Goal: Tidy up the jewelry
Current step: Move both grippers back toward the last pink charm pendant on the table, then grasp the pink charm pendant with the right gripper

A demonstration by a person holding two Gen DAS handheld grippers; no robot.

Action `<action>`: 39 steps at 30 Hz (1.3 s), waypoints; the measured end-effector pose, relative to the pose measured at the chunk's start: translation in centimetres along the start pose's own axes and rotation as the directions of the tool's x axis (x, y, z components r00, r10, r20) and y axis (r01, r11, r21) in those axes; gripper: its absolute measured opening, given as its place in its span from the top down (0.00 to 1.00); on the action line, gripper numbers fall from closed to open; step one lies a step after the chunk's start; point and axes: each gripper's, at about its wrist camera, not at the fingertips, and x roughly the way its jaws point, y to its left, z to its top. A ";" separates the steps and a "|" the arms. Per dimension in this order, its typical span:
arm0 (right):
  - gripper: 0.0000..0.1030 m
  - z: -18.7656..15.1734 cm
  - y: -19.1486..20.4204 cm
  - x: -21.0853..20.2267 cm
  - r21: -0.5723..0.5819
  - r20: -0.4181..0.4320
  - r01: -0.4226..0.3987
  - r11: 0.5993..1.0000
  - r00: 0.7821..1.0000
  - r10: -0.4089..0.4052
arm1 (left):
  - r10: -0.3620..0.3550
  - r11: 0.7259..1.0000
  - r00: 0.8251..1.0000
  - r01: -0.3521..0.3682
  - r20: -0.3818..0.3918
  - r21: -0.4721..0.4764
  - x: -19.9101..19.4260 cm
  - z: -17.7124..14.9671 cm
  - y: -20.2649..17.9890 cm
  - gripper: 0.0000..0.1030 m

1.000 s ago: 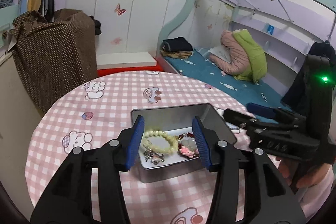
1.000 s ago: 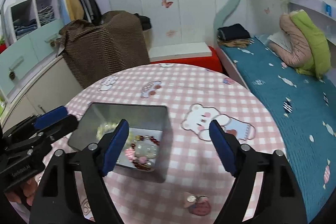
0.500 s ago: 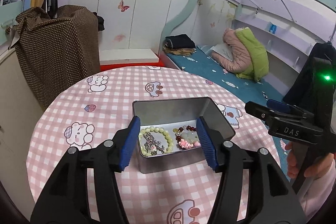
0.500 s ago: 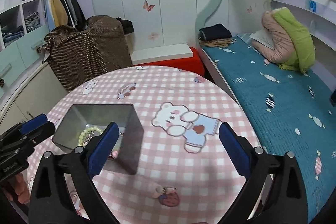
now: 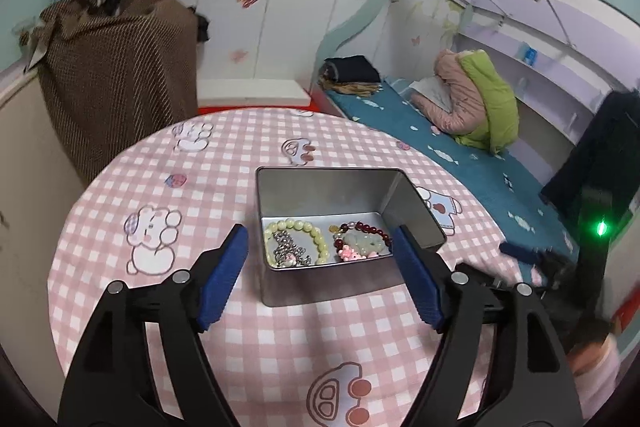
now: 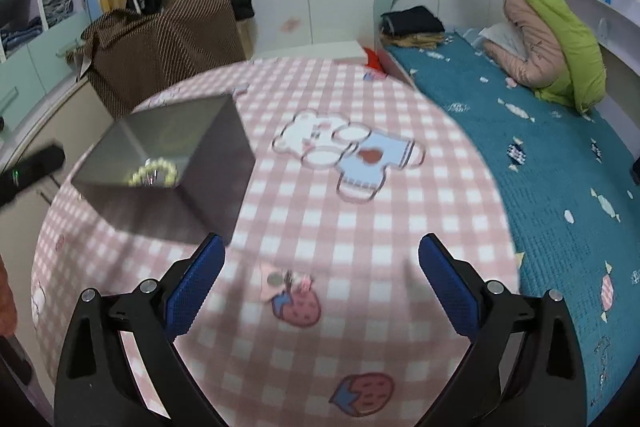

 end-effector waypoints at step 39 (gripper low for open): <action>0.76 -1.1 1.2 1.6 -0.126 -0.035 -0.031 0.992 0.999 0.027 | -0.039 0.986 0.998 0.031 -0.048 -0.162 -2.1 -0.4 1.8 0.27</action>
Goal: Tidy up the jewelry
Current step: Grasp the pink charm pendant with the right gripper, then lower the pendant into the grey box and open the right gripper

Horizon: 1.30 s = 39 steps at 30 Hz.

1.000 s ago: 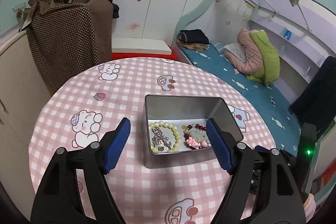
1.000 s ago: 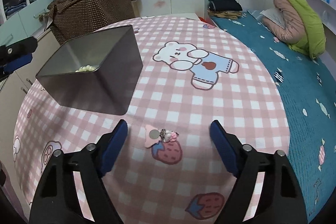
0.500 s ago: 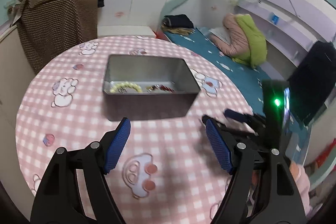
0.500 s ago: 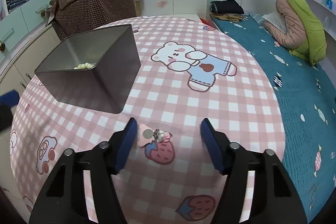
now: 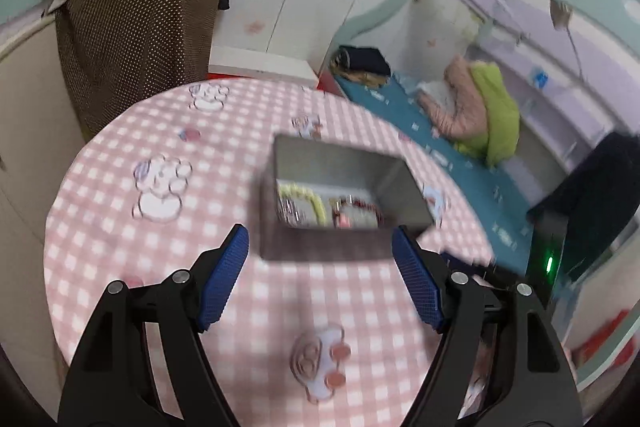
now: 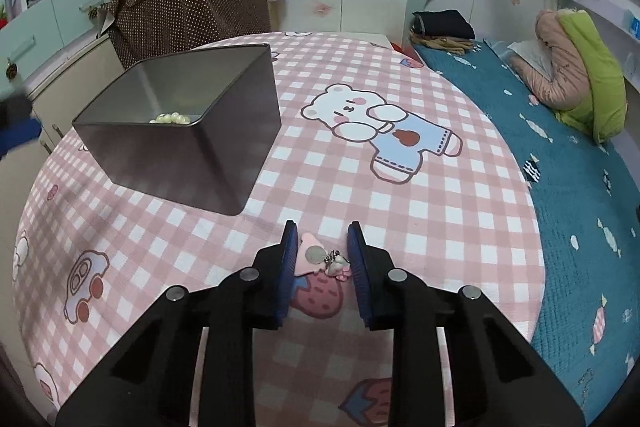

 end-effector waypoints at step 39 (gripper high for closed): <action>0.90 -0.1 -2.4 -2.5 0.133 0.040 -0.035 0.991 0.999 0.030 | 0.122 0.993 0.969 -0.118 -0.214 0.031 8.9 3.9 2.3 0.88</action>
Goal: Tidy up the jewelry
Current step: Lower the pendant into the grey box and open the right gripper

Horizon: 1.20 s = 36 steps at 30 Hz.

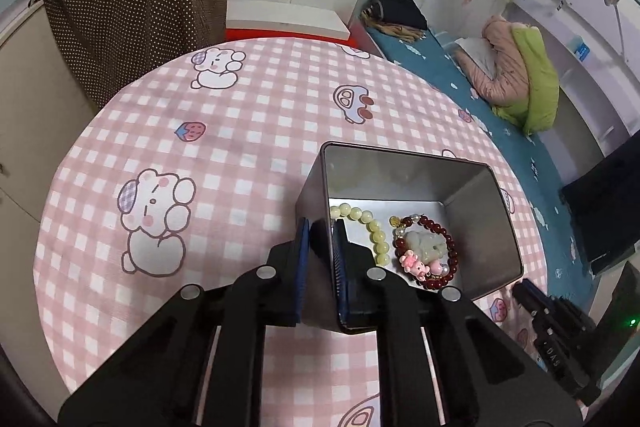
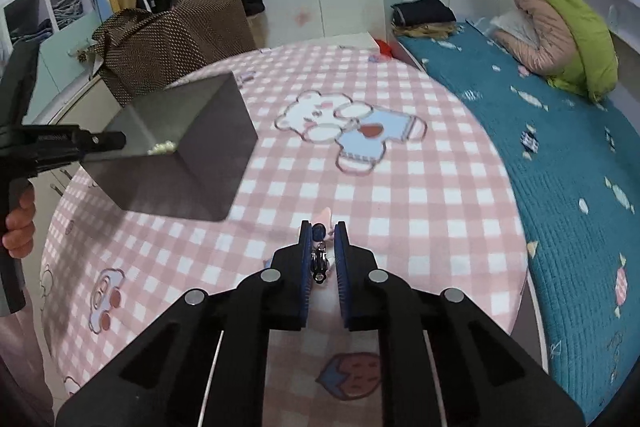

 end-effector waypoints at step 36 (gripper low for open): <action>0.25 7.6 6.0 -0.2 -0.010 0.092 -0.151 0.989 0.984 0.151 | -0.001 1.000 1.000 0.001 -0.012 0.019 -0.1 0.0 -0.1 0.87</action>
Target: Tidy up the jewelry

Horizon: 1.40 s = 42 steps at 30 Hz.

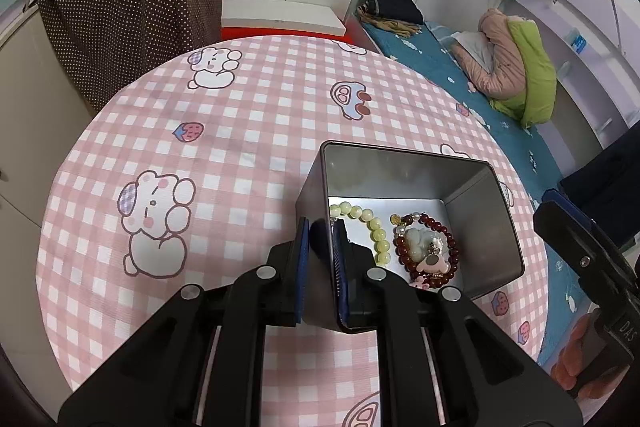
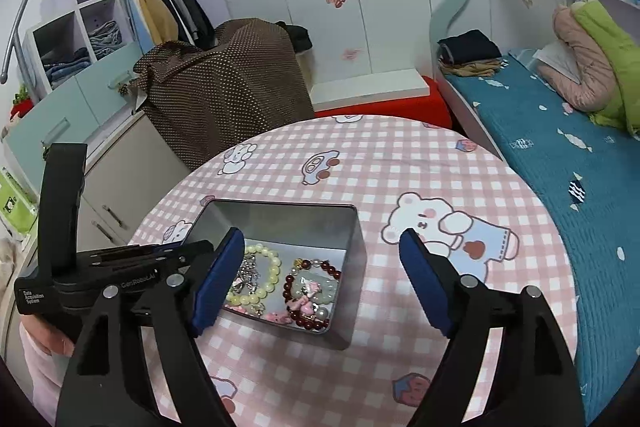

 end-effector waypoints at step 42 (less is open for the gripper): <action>0.07 -4.6 3.5 -15.6 -0.103 0.339 0.153 0.983 0.934 -0.110 | 0.175 0.974 0.919 -0.213 0.354 0.071 -17.7 -9.2 -6.5 0.11</action>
